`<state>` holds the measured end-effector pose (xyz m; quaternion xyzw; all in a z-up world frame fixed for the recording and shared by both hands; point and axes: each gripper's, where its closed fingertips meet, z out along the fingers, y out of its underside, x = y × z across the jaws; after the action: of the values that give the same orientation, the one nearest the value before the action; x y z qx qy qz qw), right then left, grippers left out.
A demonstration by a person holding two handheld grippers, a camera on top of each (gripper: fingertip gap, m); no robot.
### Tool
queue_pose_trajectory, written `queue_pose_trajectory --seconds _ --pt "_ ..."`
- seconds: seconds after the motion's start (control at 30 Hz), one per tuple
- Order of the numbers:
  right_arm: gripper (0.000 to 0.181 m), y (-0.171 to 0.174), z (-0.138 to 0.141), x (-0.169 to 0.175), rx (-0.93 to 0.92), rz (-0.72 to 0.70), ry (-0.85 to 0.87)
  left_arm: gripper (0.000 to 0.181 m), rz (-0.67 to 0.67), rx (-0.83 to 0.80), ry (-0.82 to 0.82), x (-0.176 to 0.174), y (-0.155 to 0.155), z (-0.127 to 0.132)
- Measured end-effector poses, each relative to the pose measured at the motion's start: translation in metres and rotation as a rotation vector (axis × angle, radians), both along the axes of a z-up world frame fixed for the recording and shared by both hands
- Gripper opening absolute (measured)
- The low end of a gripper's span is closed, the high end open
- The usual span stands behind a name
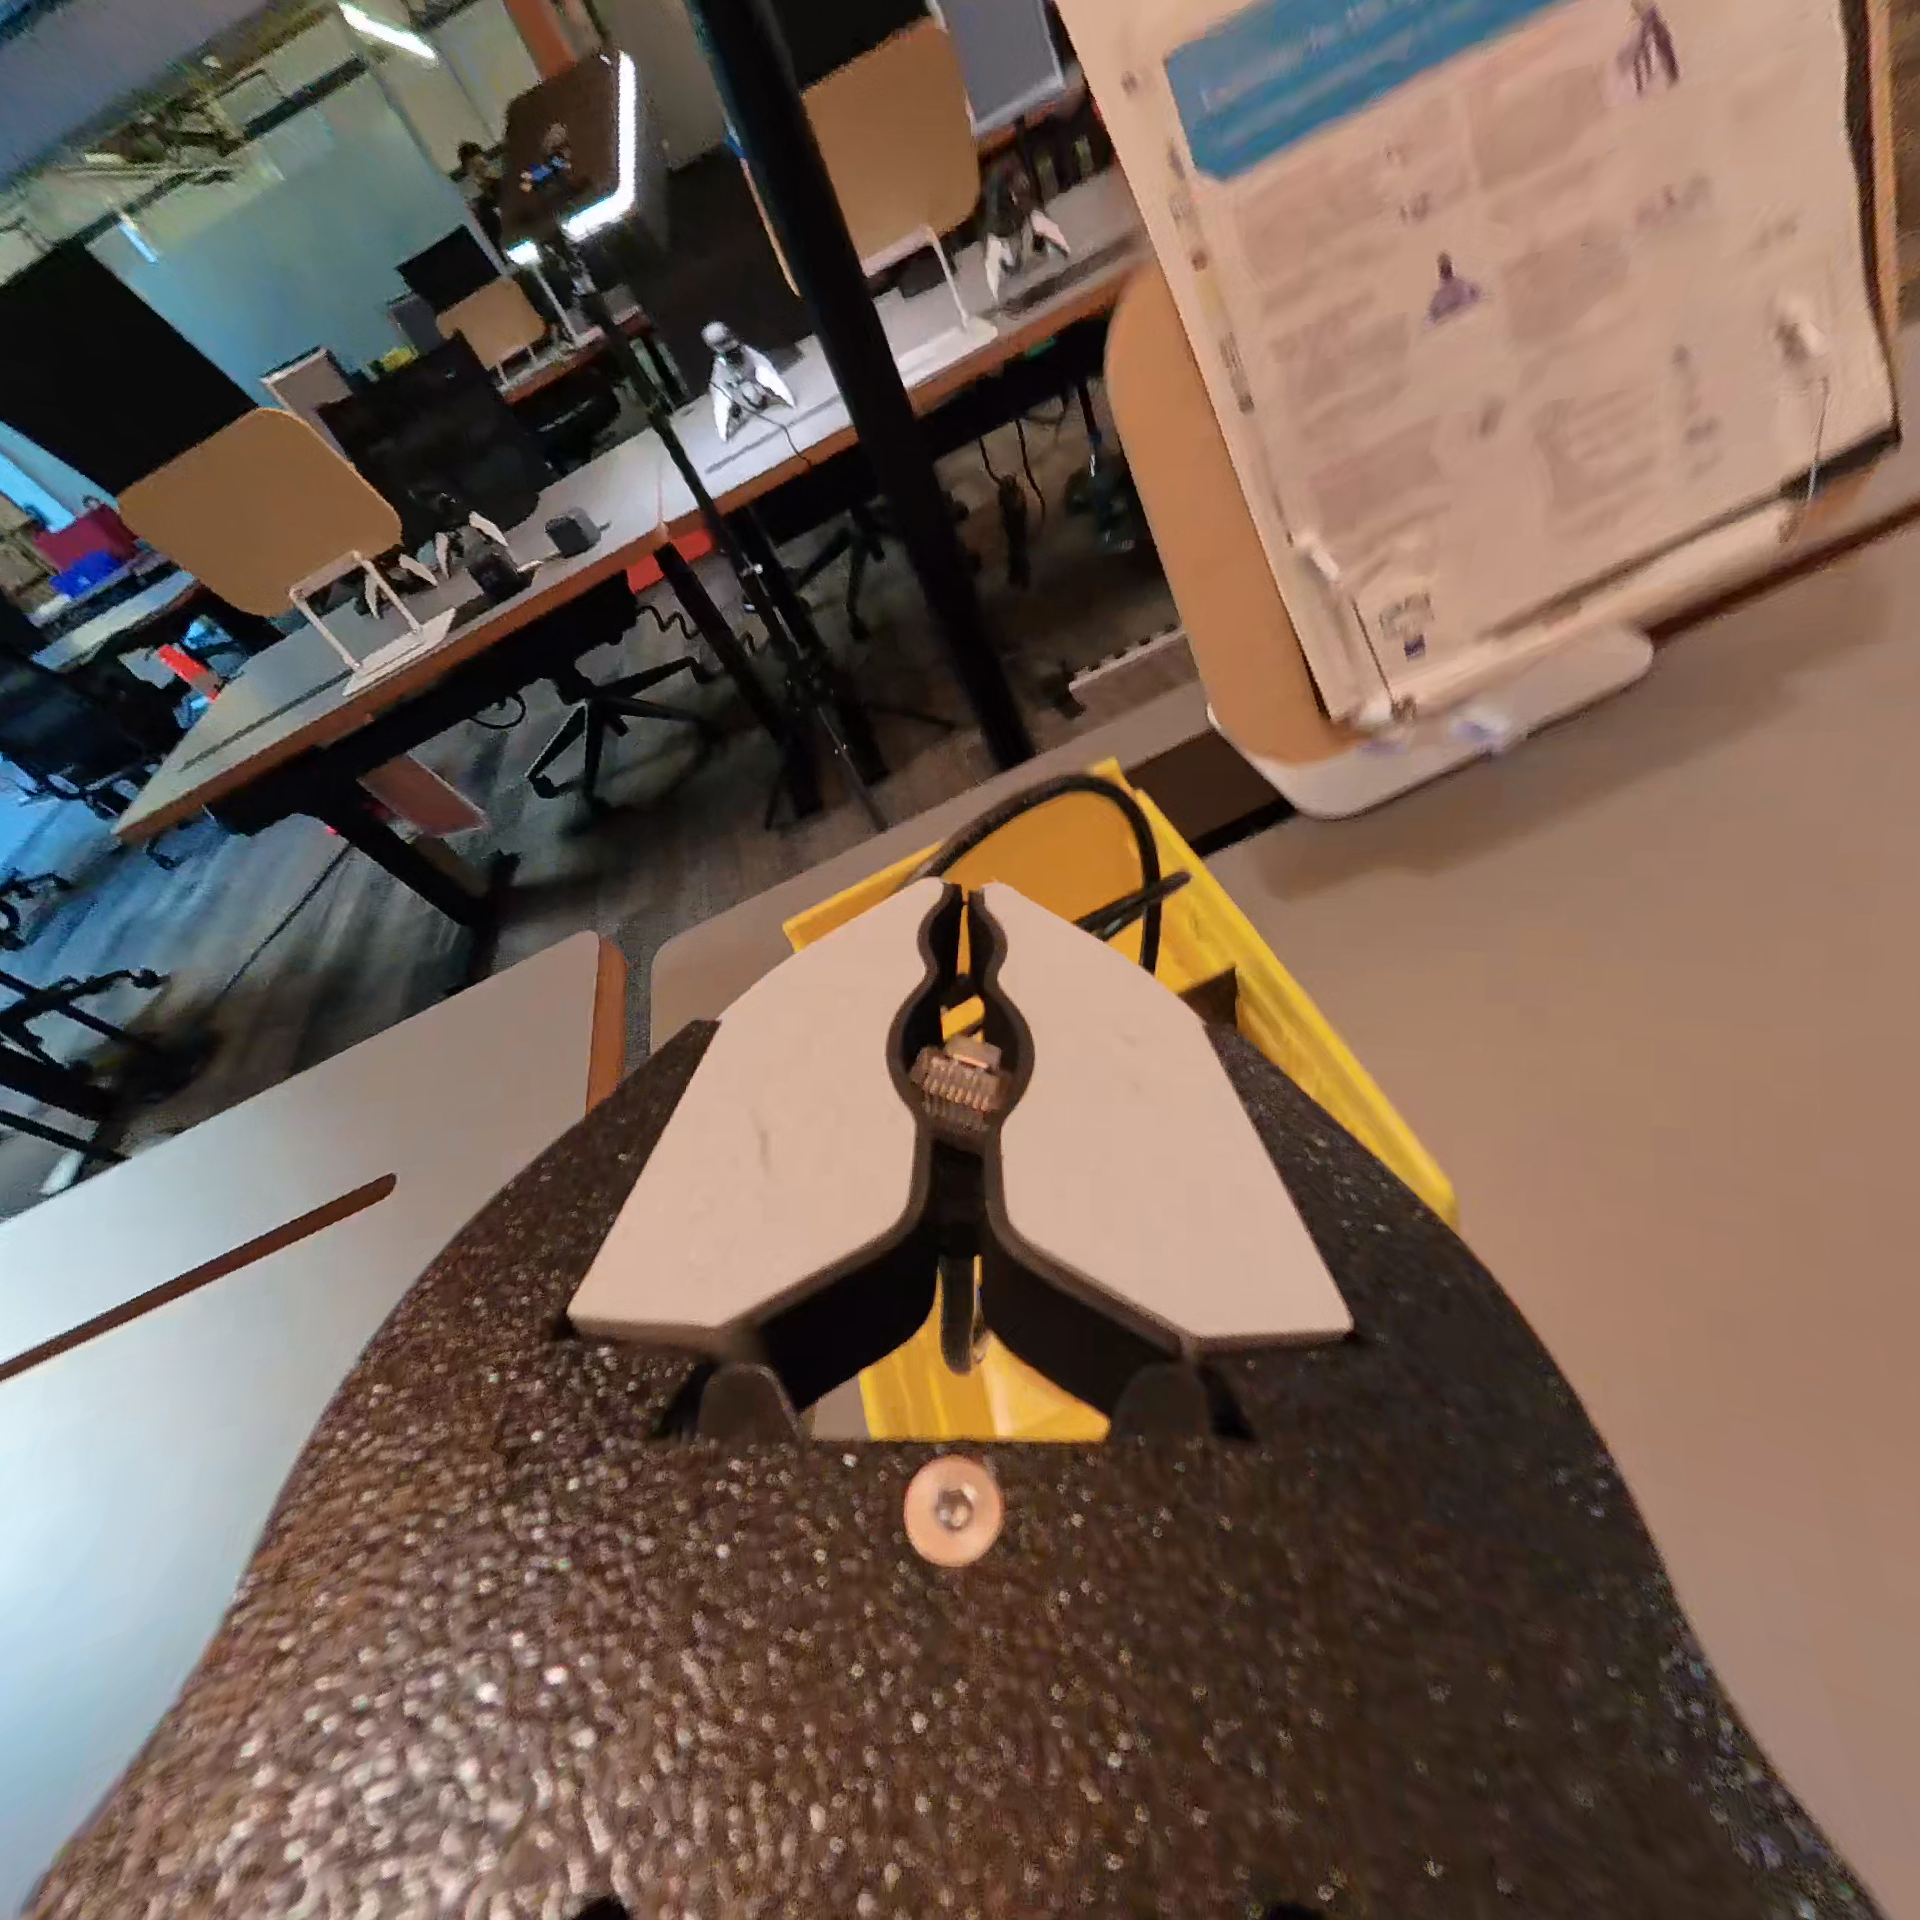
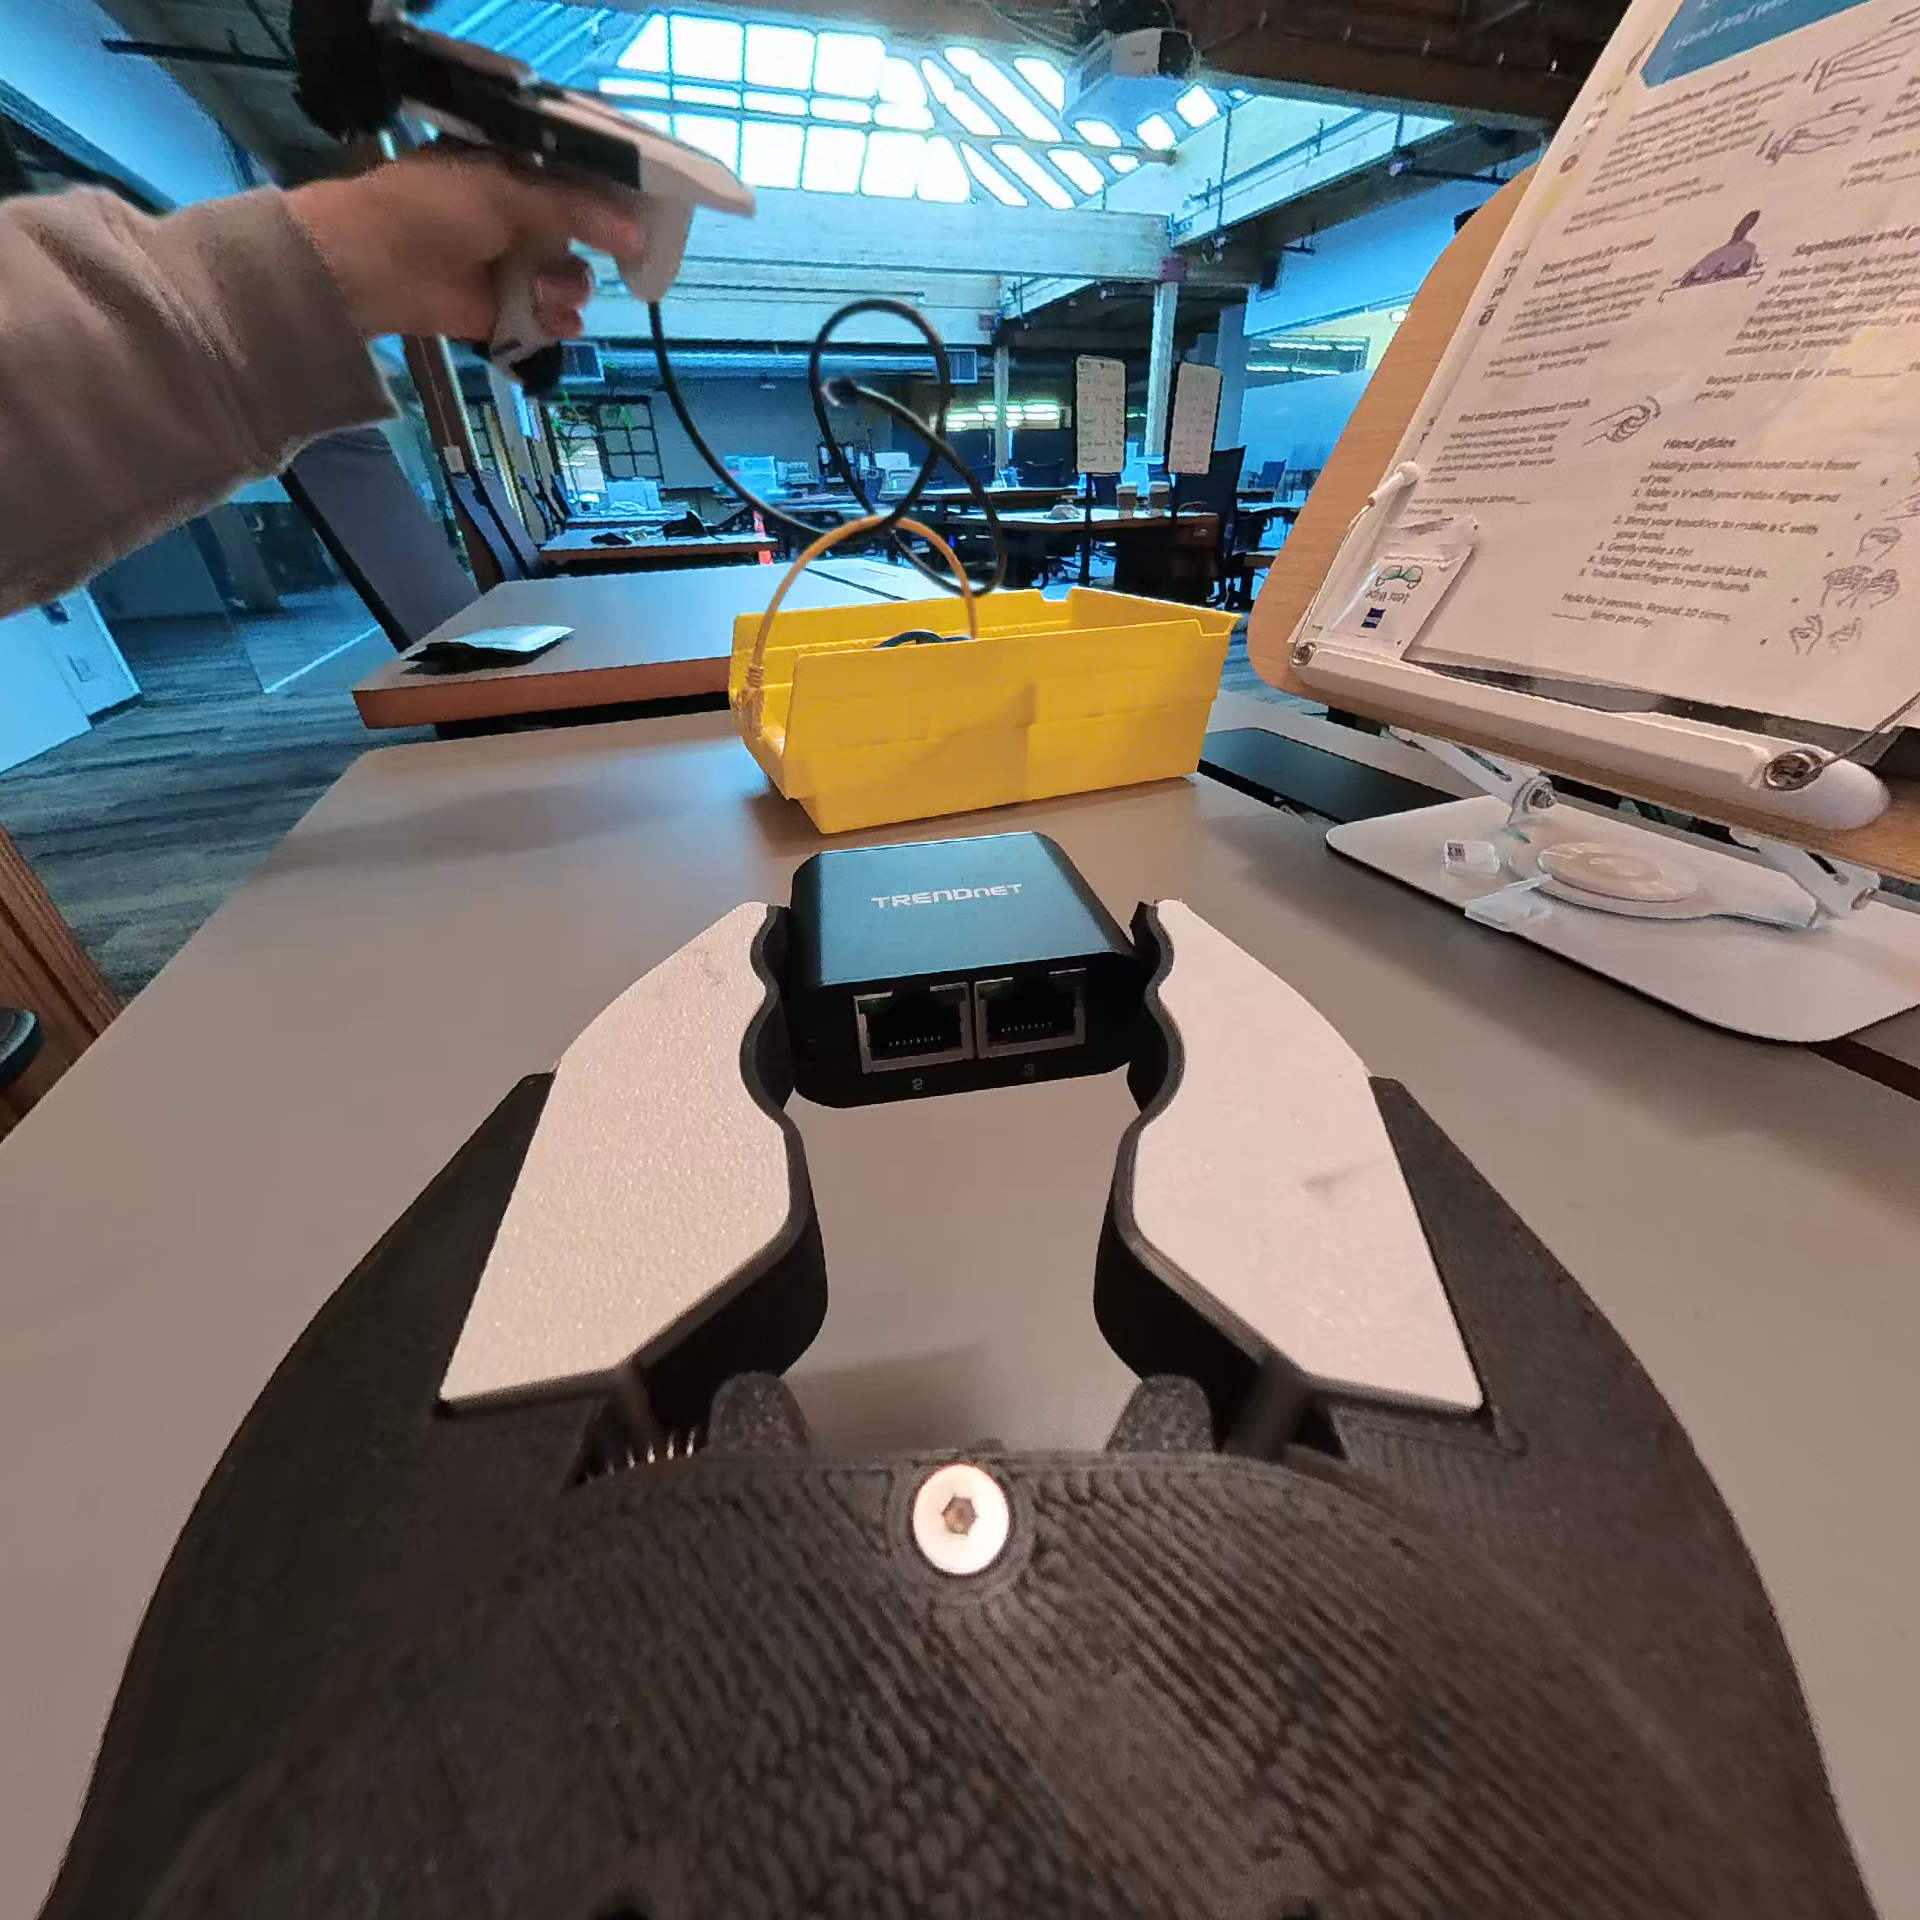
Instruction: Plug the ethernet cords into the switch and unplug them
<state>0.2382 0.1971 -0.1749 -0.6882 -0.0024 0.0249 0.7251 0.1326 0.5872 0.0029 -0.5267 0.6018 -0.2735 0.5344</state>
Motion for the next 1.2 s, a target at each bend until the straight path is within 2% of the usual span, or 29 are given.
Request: queue_pose_trajectory --seconds 0.17,0.33,0.57,0.67,0.93,1.1,1.2 --pt "0.063 0.000 0.000 0.000 -0.001 0.001 -0.003 0.001 -0.119 0.069 0.074 -0.016 -0.021 -0.053" --pt "0.063 -0.001 0.001 0.001 0.011 -0.004 0.004 0.001 -0.292 0.200 0.037 -0.049 -0.057 -0.084" --pt "0.064 0.000 -0.001 -0.001 -0.004 0.002 -0.005 0.001 -0.289 0.355 0.189 -0.092 -0.092 -0.151" --pt "0.064 0.002 -0.002 -0.002 -0.015 0.004 -0.014 0.002 -0.291 0.362 0.264 -0.101 -0.099 -0.184" --pt "0.063 0.001 -0.001 -0.002 -0.010 0.000 -0.016 0.001 -0.372 0.241 0.286 -0.101 -0.126 -0.212" --pt "0.064 0.002 -0.003 -0.004 -0.024 0.006 -0.023 0.005 -0.530 0.179 0.438 -0.113 -0.172 -0.234" --pt "0.064 0.003 -0.004 -0.005 -0.037 0.012 -0.033 0.010 -0.559 0.166 0.406 -0.111 -0.191 -0.227"
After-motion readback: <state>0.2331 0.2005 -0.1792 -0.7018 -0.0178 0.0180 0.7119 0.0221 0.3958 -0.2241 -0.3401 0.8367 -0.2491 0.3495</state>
